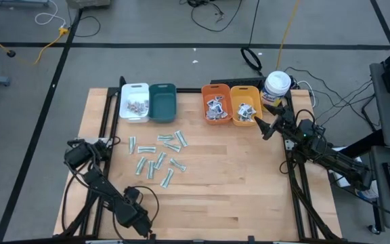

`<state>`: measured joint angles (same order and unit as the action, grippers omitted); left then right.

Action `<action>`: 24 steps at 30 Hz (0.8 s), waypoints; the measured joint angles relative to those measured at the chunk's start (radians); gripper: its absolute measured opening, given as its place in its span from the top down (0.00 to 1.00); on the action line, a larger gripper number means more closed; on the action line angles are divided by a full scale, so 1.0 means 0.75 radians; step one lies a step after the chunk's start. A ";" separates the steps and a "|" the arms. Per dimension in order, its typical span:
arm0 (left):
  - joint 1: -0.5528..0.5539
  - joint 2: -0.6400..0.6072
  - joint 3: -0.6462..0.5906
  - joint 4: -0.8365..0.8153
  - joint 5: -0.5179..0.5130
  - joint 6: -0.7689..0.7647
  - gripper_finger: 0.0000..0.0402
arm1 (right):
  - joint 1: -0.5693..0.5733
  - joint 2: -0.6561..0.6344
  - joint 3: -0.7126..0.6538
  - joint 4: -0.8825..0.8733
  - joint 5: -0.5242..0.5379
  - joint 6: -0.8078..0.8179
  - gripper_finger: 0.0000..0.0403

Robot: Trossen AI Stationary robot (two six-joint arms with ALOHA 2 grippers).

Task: Pick & Place First Aid Supplies
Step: Put the ointment pack into the white bin

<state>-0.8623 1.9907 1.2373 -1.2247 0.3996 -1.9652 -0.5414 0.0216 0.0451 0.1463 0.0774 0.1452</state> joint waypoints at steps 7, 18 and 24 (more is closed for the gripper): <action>-0.001 0.000 -0.001 0.100 -0.058 -0.015 0.81 | 0.000 0.000 0.000 0.000 0.000 0.000 0.03; 0.006 0.000 -0.001 0.204 -0.111 -0.009 0.99 | 0.000 0.000 0.000 -0.001 0.000 -0.001 0.03; 0.017 -0.052 0.007 0.161 -0.126 -0.014 1.00 | 0.000 0.000 0.000 0.000 0.000 -0.001 0.03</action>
<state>-0.8493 1.9517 1.2427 -1.1041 0.3052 -1.9760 -0.5415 0.0217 0.0451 0.1461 0.0772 0.1448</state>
